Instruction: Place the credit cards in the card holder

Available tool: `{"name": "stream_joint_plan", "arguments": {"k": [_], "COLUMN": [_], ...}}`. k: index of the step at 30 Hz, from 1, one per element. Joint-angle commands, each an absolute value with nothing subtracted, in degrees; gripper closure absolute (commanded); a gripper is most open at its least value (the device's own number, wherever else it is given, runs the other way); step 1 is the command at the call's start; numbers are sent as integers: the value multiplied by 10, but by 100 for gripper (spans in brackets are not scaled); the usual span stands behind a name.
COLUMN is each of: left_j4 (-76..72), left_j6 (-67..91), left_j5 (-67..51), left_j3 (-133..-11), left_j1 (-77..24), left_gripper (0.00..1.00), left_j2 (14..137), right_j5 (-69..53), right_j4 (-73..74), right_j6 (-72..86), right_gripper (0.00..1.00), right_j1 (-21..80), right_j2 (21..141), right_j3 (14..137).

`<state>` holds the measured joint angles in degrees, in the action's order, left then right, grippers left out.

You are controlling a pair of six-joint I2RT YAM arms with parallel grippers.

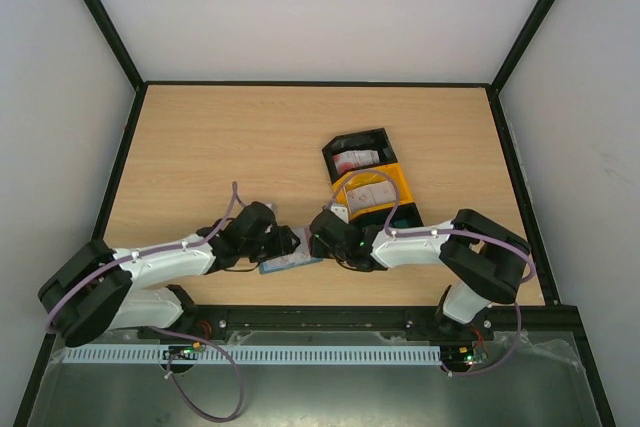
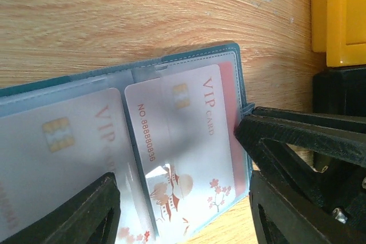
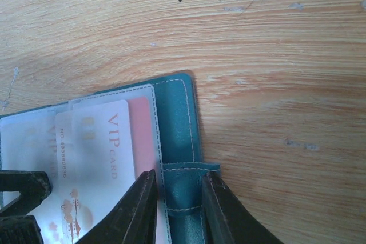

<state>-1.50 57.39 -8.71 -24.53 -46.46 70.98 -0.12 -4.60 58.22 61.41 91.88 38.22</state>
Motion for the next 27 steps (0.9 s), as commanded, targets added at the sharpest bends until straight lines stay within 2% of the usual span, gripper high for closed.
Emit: {"name": "stream_joint_plan", "arguments": {"k": [1, 8, 13, 21, 27], "left_j4": [18, -30, -76, -99, -31], "left_j6": [572, 570, 559, 525, 509], "left_j5": [-74, -105, -137, -157, -120], "left_j3": [-244, -245, -241, -249, -269], "left_j1": [-467, -467, -469, -469, -469], "left_gripper": [40, 53, 57, 58, 54], "left_j2": [716, 760, 758, 753, 731], "right_j5": [-41, -52, -58, -45, 43], "right_j4": [-26, -37, -48, -45, 37], "right_j6": [578, 573, 569, 568, 572], "right_gripper": [78, 78, 78, 77, 73], "right_j1": [615, 615, 616, 615, 617], "right_j2": [936, 938, 933, 916, 863], "right_j3": [357, 356, 354, 353, 373]}}
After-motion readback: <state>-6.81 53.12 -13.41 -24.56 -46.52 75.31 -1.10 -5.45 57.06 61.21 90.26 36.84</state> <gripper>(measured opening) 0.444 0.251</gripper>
